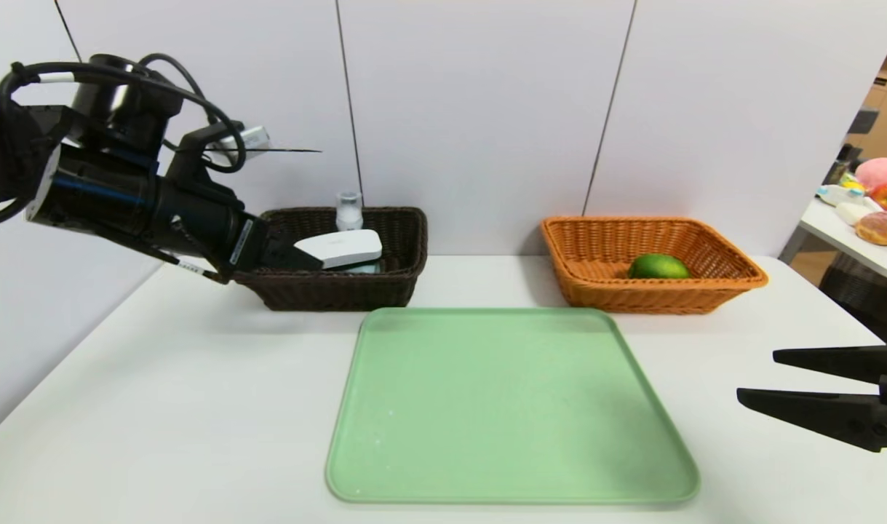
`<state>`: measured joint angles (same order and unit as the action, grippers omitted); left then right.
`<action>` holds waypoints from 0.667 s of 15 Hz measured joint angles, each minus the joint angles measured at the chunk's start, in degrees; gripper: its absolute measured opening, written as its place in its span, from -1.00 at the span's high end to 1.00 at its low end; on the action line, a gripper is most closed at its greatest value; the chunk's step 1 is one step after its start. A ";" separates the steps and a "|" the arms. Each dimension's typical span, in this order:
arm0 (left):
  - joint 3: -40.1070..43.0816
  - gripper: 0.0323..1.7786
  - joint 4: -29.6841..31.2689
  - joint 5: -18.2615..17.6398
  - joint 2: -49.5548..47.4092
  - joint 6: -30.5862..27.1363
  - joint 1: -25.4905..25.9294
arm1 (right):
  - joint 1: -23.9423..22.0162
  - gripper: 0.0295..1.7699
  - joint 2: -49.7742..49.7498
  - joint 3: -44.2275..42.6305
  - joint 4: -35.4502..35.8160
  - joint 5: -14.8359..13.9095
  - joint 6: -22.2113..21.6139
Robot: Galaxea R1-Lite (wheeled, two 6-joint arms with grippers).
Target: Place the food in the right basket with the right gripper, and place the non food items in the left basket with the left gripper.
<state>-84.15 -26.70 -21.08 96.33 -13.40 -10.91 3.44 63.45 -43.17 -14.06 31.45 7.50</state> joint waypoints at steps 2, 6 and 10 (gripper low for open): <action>4.96 -0.88 0.10 5.45 -4.52 6.24 -2.28 | 0.20 -0.92 -0.39 0.00 0.56 -0.09 0.02; 11.89 -0.89 -0.09 13.40 -13.09 13.53 -5.34 | 0.22 -0.92 -3.47 0.45 0.56 -0.32 -0.12; 19.14 -0.90 -0.22 18.47 -22.85 16.86 -6.61 | -0.27 -0.92 -9.07 0.63 -0.07 -2.21 -0.09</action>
<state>-65.01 -26.92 -2.61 73.48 3.46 -17.52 3.17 54.38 -42.53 -14.13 29.25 7.41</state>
